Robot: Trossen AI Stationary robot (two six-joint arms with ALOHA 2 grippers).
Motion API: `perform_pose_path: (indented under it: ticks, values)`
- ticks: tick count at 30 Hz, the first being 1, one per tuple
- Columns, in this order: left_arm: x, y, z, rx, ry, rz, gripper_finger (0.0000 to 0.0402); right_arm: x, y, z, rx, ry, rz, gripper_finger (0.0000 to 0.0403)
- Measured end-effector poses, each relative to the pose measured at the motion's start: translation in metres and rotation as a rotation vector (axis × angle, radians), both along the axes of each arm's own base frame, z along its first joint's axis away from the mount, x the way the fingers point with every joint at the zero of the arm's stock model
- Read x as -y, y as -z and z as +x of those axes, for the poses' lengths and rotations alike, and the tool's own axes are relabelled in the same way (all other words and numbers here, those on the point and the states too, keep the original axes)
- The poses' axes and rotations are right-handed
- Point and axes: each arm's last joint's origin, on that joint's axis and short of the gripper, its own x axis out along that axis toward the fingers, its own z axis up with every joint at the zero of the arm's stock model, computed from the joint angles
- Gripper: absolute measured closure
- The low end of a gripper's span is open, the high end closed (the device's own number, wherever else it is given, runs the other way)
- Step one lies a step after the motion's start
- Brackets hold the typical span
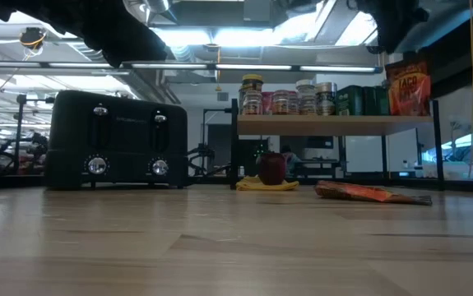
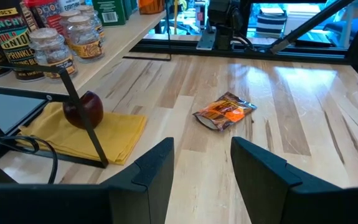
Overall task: Shelf spices
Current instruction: Put the orange seasoning pack on the shelf
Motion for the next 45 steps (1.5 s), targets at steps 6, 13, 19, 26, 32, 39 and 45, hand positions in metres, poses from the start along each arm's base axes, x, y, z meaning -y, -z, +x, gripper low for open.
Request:
perform_pose_path:
  ticks: [6,13,19,26,32,39,45]
  values:
    - [0.000,0.000,0.000,0.000,0.000,-0.001,0.0249,-0.040,-0.001,0.023,0.109,-0.137,0.133,0.0242]
    - [0.000,0.000,0.000,0.001,-0.002,-0.006,0.0249,-0.106,0.024,0.058,0.172,-0.368,0.040,0.0242]
    - [0.000,0.000,0.000,-0.001,-0.001,-0.010,0.0249,-0.159,0.076,0.070,0.178,-0.518,-0.008,0.0242]
    - [0.001,0.001,0.000,-0.004,0.002,-0.029,0.0249,-0.174,0.169,0.050,0.019,-0.448,-0.105,0.0242]
    - [0.001,0.004,0.002,-0.022,0.004,-0.024,0.0249,-0.171,0.239,0.039,0.084,-0.457,-0.075,0.0242]
    - [0.002,0.010,0.007,-0.047,0.003,-0.014,0.0249,-0.173,0.264,0.050,0.153,-0.477,-0.105,0.0242]
    - [0.001,0.011,0.007,-0.051,-0.002,-0.019,0.0249,-0.177,0.287,0.064,0.126,-0.520,-0.179,0.0242]
